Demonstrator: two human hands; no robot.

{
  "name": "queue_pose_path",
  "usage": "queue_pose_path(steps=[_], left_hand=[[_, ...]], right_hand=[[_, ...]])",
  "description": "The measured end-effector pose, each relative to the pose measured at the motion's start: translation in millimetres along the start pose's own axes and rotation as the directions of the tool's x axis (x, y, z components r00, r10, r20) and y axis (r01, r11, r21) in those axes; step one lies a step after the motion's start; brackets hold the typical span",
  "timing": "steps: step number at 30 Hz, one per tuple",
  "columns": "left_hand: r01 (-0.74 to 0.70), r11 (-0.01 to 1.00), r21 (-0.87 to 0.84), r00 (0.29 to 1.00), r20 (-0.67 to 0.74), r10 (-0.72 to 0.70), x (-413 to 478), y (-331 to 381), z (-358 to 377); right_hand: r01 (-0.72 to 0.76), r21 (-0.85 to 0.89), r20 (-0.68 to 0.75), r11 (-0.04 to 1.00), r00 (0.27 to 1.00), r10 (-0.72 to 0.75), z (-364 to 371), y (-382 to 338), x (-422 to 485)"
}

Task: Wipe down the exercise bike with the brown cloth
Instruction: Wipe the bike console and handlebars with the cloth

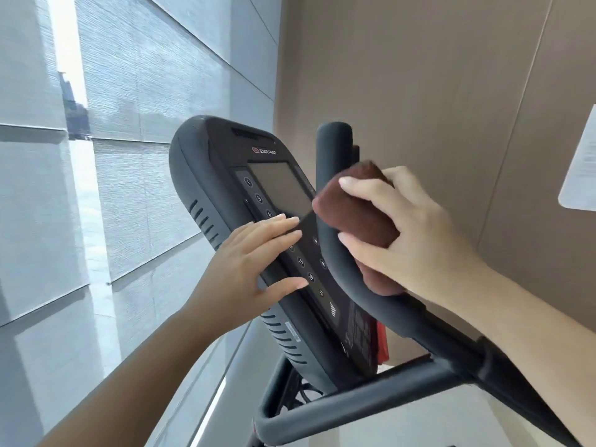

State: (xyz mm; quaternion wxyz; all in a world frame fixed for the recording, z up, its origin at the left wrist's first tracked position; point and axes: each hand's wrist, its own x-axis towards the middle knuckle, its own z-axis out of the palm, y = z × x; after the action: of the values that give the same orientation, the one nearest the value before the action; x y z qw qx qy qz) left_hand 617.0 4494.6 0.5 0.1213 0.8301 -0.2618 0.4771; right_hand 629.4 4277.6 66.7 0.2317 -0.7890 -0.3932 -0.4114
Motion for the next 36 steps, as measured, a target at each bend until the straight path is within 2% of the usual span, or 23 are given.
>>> queue_pose_path(steps=[3, 5, 7, 9, 12, 14, 17, 20, 23, 25, 29, 30, 32, 34, 36], left_hand=[[0.02, 1.0, -0.004, 0.999, 0.028, -0.02, 0.9, -13.8, 1.7], [0.013, 1.0, 0.013, 0.999, 0.036, -0.013, 2.9, -21.7, 3.5], [-0.002, 1.0, 0.029, 1.0, 0.029, 0.001, 5.3, -28.7, 6.2], [-0.014, 0.999, 0.03, 1.0, 0.0, 0.014, 8.1, -34.4, 8.9], [-0.076, 0.996, 0.054, 0.996, -0.035, 0.078, 11.0, -41.8, 12.8], [-0.133, 0.989, 0.07, 0.988, -0.067, 0.138, 11.6, -48.6, 13.8], [-0.225, 0.969, 0.1, 0.966, -0.109, 0.235, 11.4, -60.4, 16.5], [-0.302, 0.947, 0.111, 0.942, -0.12, 0.314, 11.8, -71.1, 17.4], [-0.351, 0.929, 0.12, 0.921, -0.137, 0.366, 11.0, -81.1, 16.6], [-0.363, 0.925, 0.112, 0.912, -0.159, 0.378, 11.0, -86.4, 15.8], [-0.383, 0.915, 0.124, 0.895, -0.194, 0.401, 13.4, -93.2, 14.6], [-0.389, 0.912, 0.128, 0.89, -0.203, 0.408, 13.6, -94.6, 14.4], [-0.404, 0.906, 0.126, 0.878, -0.224, 0.423, 13.8, -96.8, 14.7], [-0.419, 0.9, 0.119, 0.868, -0.237, 0.436, 13.8, -98.1, 15.1], [-0.427, 0.897, 0.117, 0.863, -0.242, 0.443, 15.1, -99.1, 14.7]], right_hand=[[-0.067, -0.031, 0.211, 0.997, 0.975, 0.072, -13.8, -3.3, -26.6], [-0.109, 0.025, 0.25, 0.994, 0.963, 0.1, -19.1, -6.9, -27.2], [-0.116, 0.076, 0.165, 0.99, 0.981, 0.102, -19.6, -13.3, -18.7], [-0.115, 0.091, -0.022, 0.989, 0.993, 0.118, -13.8, -20.6, -3.1], [-0.127, 0.035, -0.309, 0.991, 0.942, 0.131, 3.6, -30.5, 25.3], [-0.159, -0.012, -0.407, 0.987, 0.902, 0.14, 17.3, -36.1, 32.8], [-0.186, -0.146, -0.402, 0.972, 0.909, 0.113, 35.0, -43.1, 9.4], [-0.19, -0.303, -0.307, 0.934, 0.947, 0.093, 36.0, -50.2, -22.0], [-0.231, -0.394, -0.233, 0.889, 0.961, 0.147, 29.3, -61.6, -29.8], [-0.268, -0.382, -0.281, 0.884, 0.945, 0.165, 27.8, -72.8, -19.0], [-0.292, -0.362, -0.538, 0.885, 0.841, 0.057, 40.0, -86.2, 32.8], [-0.307, -0.383, -0.551, 0.871, 0.833, 0.05, 46.3, -87.9, 45.4], [-0.327, -0.539, -0.479, 0.776, 0.877, 0.036, 61.6, -87.7, 56.2], [-0.261, -0.732, -0.35, 0.629, 0.937, -0.019, 74.4, -82.7, 46.8], [-0.202, -0.813, -0.27, 0.546, 0.962, -0.045, 80.3, -78.8, 28.1]])
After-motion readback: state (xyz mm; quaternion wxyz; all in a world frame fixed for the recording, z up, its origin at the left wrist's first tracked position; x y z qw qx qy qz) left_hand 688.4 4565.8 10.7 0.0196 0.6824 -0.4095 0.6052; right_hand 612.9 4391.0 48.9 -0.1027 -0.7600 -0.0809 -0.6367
